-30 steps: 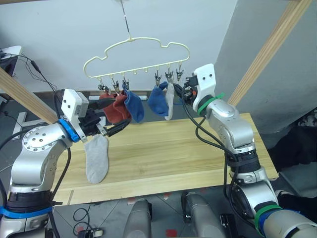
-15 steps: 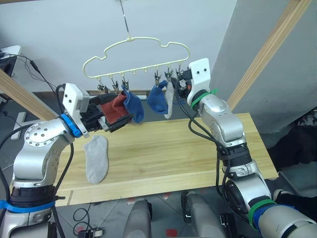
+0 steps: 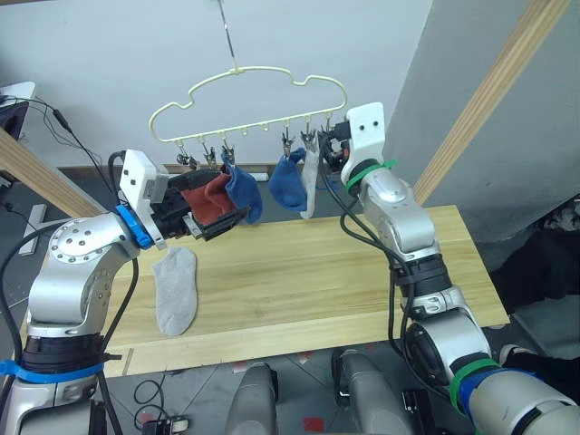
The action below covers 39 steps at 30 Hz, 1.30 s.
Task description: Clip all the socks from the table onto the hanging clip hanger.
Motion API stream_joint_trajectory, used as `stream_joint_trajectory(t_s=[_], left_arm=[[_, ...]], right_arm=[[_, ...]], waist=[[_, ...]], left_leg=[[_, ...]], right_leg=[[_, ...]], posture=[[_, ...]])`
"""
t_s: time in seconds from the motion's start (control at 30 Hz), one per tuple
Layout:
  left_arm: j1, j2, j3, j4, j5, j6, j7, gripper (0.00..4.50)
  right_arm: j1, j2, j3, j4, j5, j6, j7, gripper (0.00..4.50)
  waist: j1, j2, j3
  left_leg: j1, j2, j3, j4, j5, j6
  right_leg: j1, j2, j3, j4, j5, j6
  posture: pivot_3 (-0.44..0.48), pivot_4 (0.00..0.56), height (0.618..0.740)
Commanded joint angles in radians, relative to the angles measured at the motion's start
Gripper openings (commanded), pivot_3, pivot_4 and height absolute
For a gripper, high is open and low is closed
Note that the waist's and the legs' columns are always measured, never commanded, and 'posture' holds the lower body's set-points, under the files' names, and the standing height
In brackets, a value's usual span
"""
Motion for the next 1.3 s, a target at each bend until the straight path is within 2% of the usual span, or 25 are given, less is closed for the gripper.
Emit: stream_joint_trajectory(t_s=[0.03, 0.77, 1.3], left_arm=[[-0.021, -0.002, 0.002, -0.010, -0.003, -0.021, -0.004, 4.50], [-0.028, -0.002, -0.001, -0.011, 0.001, -0.021, 0.001, 4.50], [-0.027, -0.007, 0.000, -0.010, -0.004, -0.020, 0.001, 4.50]], right_arm=[[-0.044, 0.012, -0.015, -0.013, 0.000, -0.020, -0.008, 2.67], [-0.104, 0.082, -0.044, 0.032, 0.062, 0.032, 0.023, 2.67], [-0.065, 0.077, -0.057, -0.028, 0.035, 0.036, -0.070, 2.67]], waist=[[0.000, 0.000, 0.001], [0.000, 0.001, 0.002], [0.000, 0.001, 0.003]], left_leg=[[0.000, 0.000, 0.000, 0.000, 0.000, 0.000], [-0.001, 0.000, 0.000, 0.000, 0.000, 0.000], [-0.001, 0.000, 0.000, -0.001, 0.000, 0.000]], right_leg=[[0.000, 0.000, 0.000, 0.000, 0.000, 0.000], [0.000, 0.000, 0.000, 0.000, 0.000, 0.000], [-0.001, 0.000, 0.000, -0.001, 0.000, 0.000]], posture=[[0.024, 0.297, 0.740], [0.035, 0.296, 0.740], [0.023, 0.301, 0.740]])
